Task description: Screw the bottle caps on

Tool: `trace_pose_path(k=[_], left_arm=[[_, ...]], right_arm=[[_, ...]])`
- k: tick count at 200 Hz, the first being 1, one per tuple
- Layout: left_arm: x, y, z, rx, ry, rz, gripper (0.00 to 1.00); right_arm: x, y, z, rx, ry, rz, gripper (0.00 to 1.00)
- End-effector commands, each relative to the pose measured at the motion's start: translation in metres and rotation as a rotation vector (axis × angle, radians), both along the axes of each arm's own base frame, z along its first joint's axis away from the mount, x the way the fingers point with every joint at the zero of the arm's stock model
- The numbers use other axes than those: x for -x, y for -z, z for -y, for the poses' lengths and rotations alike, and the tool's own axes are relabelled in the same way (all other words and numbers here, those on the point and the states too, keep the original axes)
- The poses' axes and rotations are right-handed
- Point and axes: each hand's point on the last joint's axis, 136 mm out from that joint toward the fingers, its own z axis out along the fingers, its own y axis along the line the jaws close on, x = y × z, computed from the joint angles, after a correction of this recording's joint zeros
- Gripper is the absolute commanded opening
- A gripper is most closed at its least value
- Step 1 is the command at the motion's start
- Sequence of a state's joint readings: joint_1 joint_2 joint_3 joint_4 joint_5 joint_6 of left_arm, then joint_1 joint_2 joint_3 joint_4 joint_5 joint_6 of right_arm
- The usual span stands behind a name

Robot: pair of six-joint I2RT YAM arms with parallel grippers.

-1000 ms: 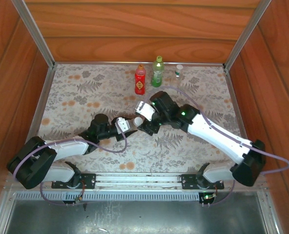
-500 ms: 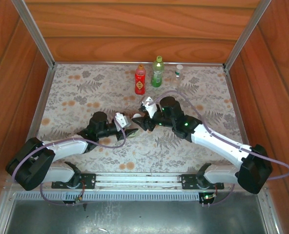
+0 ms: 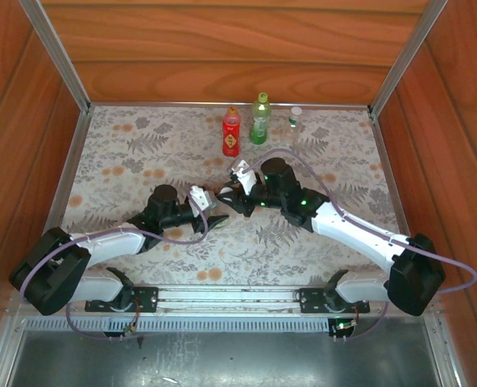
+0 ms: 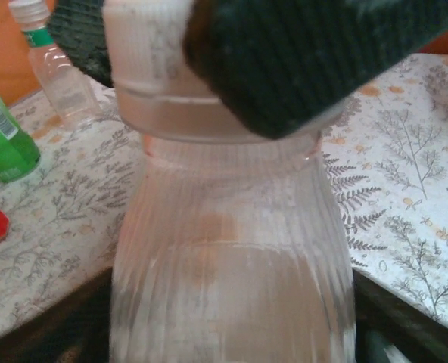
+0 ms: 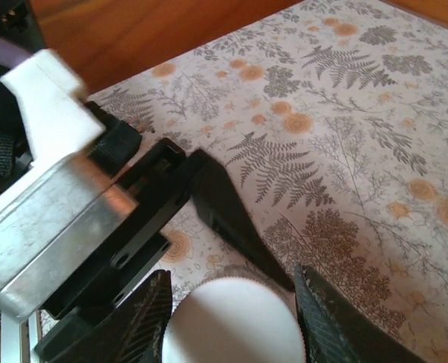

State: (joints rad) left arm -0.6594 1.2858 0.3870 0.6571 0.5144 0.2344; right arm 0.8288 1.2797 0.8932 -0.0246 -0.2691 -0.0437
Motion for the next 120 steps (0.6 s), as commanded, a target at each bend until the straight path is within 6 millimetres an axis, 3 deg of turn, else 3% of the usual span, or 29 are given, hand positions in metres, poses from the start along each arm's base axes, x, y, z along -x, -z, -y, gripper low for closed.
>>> trace_pose_path(k=[1, 54, 87, 117, 120], left_arm=[[-0.009, -0.020, -0.002, 0.043, -0.044, 0.025, 0.98], [-0.022, -0.019, -0.026, 0.069, -0.215, -0.023, 1.00], [-0.019, -0.009, -0.035, 0.070, -0.253, -0.059, 1.00], [-0.020, -0.009, -0.044, 0.078, -0.285, -0.055, 1.00], [-0.020, -0.010, -0.044, 0.078, -0.286, -0.054, 1.00]], right_arm=[[-0.023, -0.008, 0.009, 0.051, 0.087, 0.051, 0.36], [-0.089, -0.021, 0.019, 0.150, 0.242, 0.076, 0.37], [-0.126, -0.014, 0.020, 0.220, 0.276, 0.045, 0.38], [-0.141, -0.013, 0.019, 0.240, 0.258, 0.023, 0.41], [-0.144, 0.002, 0.017, 0.264, 0.255, 0.002, 0.41]])
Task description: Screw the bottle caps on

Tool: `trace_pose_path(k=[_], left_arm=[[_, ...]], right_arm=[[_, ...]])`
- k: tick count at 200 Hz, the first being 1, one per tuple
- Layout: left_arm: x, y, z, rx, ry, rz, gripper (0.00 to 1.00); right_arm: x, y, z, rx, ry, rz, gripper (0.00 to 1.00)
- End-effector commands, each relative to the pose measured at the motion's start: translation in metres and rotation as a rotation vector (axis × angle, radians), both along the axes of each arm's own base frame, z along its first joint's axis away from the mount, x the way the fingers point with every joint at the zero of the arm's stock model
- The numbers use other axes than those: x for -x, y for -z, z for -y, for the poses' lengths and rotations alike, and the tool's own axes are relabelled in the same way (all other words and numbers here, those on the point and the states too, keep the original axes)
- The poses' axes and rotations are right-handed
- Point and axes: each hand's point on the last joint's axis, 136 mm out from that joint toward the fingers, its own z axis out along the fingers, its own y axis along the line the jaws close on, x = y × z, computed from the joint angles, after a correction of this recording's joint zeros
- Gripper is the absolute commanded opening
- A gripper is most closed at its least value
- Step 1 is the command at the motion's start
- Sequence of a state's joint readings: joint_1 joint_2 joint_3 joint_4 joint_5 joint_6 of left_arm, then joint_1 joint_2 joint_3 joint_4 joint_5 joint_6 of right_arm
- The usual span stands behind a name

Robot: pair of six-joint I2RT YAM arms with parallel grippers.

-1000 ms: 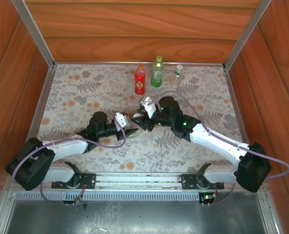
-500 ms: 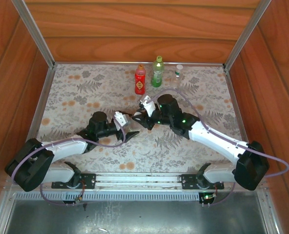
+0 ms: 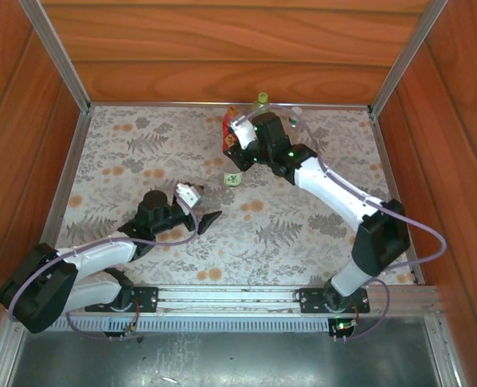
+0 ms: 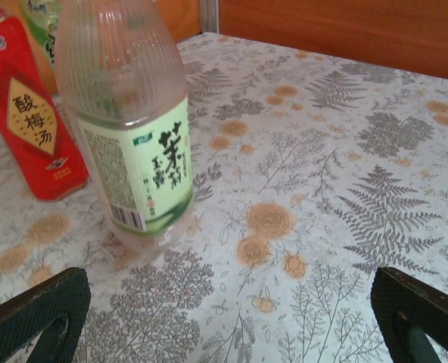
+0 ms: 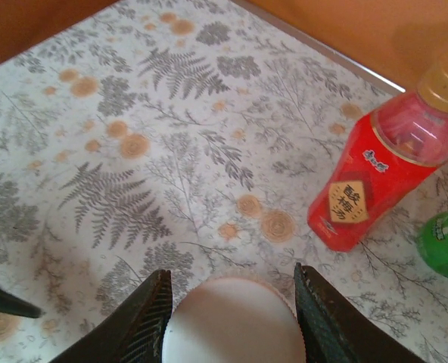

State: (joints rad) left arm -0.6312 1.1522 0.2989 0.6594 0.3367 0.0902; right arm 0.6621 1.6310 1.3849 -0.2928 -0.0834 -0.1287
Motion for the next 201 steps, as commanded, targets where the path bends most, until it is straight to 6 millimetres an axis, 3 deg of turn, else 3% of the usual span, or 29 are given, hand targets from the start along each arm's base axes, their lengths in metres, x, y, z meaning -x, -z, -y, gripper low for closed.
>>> trace_pose_path(k=[1, 29, 55, 76, 103, 109, 145, 177, 201], left_arm=[[-0.005, -0.006, -0.009, 0.026, -0.052, 0.002, 1.00], [-0.011, -0.006, -0.016, 0.028, -0.088, 0.002, 1.00], [-0.014, -0.007, -0.020, 0.031, -0.106, 0.002, 1.00], [-0.019, -0.006, -0.025, 0.032, -0.131, -0.004, 1.00], [-0.037, -0.006, -0.044, 0.040, -0.211, -0.014, 1.00], [-0.043, -0.010, -0.051, 0.051, -0.241, -0.015, 1.00], [-0.081, -0.029, -0.100, 0.070, -0.470, 0.023, 1.00], [-0.102, -0.029, -0.165, -0.008, -0.743, 0.040, 1.00], [-0.105, -0.018, -0.213, -0.052, -0.892, 0.025, 1.00]], right_arm=[[-0.006, 0.018, 0.003, 0.065, -0.018, -0.047, 0.41], [-0.008, 0.034, 0.001, 0.066, -0.024, -0.077, 0.42], [-0.008, 0.036, 0.001, 0.066, -0.024, -0.073, 0.51], [-0.012, 0.027, 0.005, 0.073, -0.006, -0.034, 0.67], [-0.016, 0.007, 0.007, 0.051, 0.011, 0.026, 0.80], [-0.013, -0.013, 0.010, 0.027, 0.016, 0.062, 0.82], [-0.014, -0.041, 0.034, -0.007, 0.097, 0.142, 0.93], [-0.019, -0.046, 0.078, -0.053, 0.210, 0.230, 0.97], [-0.025, -0.029, 0.124, -0.042, 0.336, 0.289, 0.98]])
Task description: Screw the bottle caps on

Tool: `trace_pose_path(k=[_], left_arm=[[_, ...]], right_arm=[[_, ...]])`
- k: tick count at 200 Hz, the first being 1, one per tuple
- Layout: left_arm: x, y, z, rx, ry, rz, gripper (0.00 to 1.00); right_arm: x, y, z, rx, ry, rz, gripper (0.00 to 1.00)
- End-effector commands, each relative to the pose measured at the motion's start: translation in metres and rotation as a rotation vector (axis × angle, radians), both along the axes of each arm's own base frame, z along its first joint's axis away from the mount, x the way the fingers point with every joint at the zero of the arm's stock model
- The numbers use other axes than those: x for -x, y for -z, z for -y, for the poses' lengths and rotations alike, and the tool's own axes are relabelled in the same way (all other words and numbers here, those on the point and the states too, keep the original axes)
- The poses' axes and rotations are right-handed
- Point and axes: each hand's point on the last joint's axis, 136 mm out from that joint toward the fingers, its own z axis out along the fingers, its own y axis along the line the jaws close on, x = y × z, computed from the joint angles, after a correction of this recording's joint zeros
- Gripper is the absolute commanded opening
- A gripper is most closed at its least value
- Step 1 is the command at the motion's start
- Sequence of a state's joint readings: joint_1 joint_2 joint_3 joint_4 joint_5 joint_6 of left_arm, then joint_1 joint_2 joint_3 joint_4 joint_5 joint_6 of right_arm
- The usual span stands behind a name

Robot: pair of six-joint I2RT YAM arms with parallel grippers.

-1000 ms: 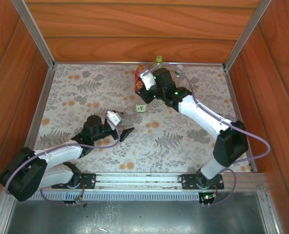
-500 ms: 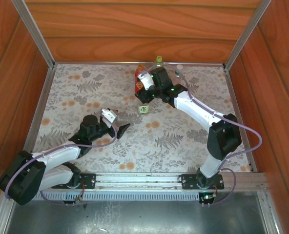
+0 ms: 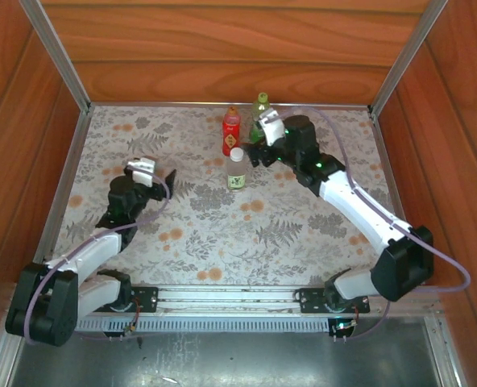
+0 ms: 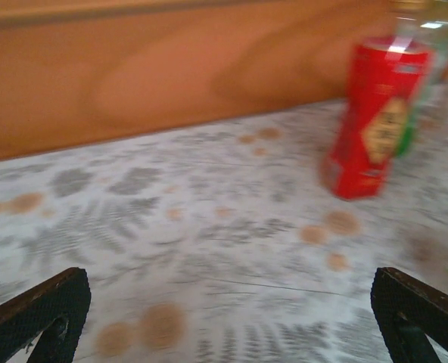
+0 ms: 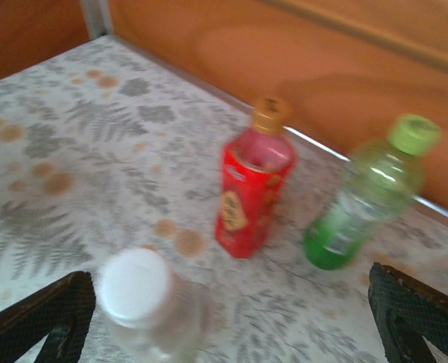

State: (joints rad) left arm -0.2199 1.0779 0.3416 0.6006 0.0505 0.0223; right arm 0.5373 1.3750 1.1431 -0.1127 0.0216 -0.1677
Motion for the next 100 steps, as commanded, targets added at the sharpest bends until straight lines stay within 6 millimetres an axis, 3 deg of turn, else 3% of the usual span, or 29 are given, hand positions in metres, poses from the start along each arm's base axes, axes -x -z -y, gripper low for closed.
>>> trace_pose_path(k=[1, 20, 44, 85, 100], left_arm=[[-0.005, 0.011, -0.051, -0.050, -0.193, -0.042, 1.00], [-0.006, 0.031, -0.080, -0.082, -0.293, -0.095, 1.00], [-0.013, 0.053, -0.092, -0.082, -0.315, -0.153, 1.00], [-0.033, 0.056, -0.101, 0.000, -0.331, -0.100, 1.00], [-0.040, 0.070, -0.108, 0.020, -0.350, -0.138, 1.00]], right_arm=[[-0.015, 0.011, 0.042, -0.009, 0.149, 0.078, 0.98], [-0.014, 0.040, 0.082, 0.000, 0.262, 0.095, 0.98], [-0.011, 0.080, 0.127, 0.028, 0.383, 0.095, 0.98], [-0.013, 0.130, 0.177, -0.016, 0.496, 0.068, 0.98], [-0.017, 0.145, 0.192, -0.056, 0.528, 0.047, 0.98]])
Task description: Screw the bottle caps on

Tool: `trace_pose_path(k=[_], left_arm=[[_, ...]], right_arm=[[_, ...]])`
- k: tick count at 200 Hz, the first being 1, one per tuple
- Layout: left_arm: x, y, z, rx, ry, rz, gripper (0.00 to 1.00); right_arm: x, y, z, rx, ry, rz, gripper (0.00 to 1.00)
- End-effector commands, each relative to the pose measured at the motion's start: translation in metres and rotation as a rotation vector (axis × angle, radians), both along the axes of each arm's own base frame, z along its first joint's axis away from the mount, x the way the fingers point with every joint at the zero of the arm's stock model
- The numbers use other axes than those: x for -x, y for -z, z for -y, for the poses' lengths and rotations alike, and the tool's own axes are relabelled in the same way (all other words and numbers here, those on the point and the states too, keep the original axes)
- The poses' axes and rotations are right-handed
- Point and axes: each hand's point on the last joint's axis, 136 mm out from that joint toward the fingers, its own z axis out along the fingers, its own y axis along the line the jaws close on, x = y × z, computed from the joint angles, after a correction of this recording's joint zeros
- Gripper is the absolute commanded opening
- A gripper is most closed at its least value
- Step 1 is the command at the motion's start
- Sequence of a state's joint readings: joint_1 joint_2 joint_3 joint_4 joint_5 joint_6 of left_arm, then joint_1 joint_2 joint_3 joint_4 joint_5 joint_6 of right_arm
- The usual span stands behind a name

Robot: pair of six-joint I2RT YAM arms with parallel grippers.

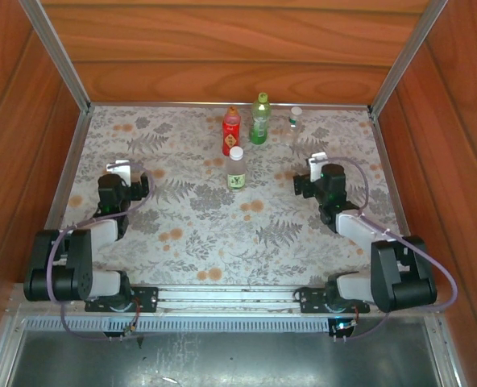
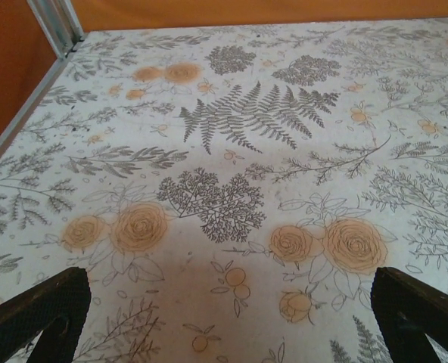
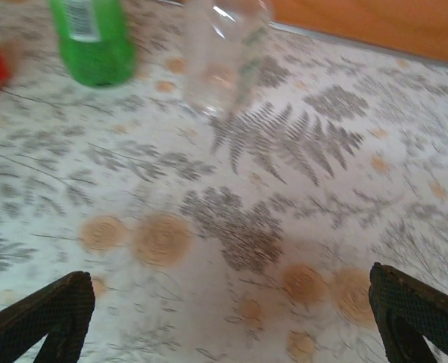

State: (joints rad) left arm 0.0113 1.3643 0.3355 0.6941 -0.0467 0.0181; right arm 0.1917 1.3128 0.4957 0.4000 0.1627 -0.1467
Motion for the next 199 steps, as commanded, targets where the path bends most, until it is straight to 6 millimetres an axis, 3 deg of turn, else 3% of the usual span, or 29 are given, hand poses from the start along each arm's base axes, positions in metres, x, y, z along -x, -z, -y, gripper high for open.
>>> trace_pose_path(k=[1, 19, 44, 199], left_arm=[[-0.019, -0.009, -0.009, 0.056, -0.031, 0.065, 1.00], [-0.026, 0.010, -0.012, 0.063, -0.040, 0.035, 1.00], [-0.031, 0.010, -0.012, 0.055, -0.032, 0.040, 1.00], [-0.031, 0.009, -0.011, 0.049, -0.029, 0.043, 1.00]], right_arm=[[-0.017, -0.012, 0.016, -0.099, 0.049, 0.124, 0.98], [-0.022, 0.007, 0.029, -0.174, 0.062, 0.118, 0.98], [-0.029, 0.023, 0.034, -0.203, 0.068, 0.063, 1.00], [-0.030, 0.022, 0.035, -0.208, 0.069, 0.044, 1.00]])
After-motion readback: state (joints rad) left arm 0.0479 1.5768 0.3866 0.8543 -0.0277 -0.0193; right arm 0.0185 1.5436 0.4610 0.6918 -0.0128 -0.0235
